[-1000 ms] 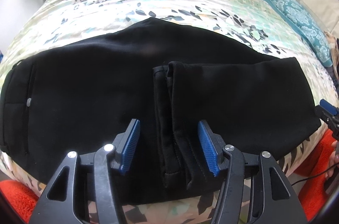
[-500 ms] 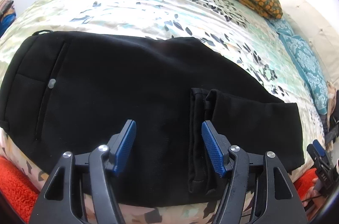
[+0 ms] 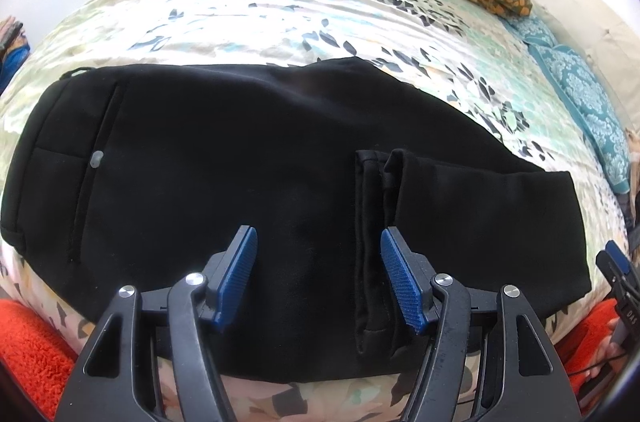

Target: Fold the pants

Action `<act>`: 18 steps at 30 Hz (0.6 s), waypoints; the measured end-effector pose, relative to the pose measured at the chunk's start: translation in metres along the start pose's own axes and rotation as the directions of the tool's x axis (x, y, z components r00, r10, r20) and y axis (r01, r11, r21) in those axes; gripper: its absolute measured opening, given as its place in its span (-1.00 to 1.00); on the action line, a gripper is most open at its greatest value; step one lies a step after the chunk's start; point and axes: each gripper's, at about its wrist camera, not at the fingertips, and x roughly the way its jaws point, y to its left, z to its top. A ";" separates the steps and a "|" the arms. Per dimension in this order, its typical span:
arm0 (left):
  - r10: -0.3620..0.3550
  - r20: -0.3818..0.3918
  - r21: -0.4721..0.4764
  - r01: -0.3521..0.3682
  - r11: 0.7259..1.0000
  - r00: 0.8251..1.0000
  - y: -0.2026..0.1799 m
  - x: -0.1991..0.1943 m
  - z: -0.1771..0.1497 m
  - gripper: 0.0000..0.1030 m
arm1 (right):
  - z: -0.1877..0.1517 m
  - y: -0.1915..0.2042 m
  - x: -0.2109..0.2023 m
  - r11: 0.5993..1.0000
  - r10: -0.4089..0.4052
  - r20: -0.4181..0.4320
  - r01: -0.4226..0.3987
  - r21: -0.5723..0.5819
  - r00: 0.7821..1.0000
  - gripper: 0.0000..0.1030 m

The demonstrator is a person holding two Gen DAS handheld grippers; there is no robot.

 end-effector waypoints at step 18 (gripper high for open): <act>0.014 0.006 -0.056 -0.014 0.998 1.000 0.018 -0.021 -0.001 0.32 | 0.009 0.004 -0.009 1.000 0.006 0.038 -0.006 -0.006 0.999 0.71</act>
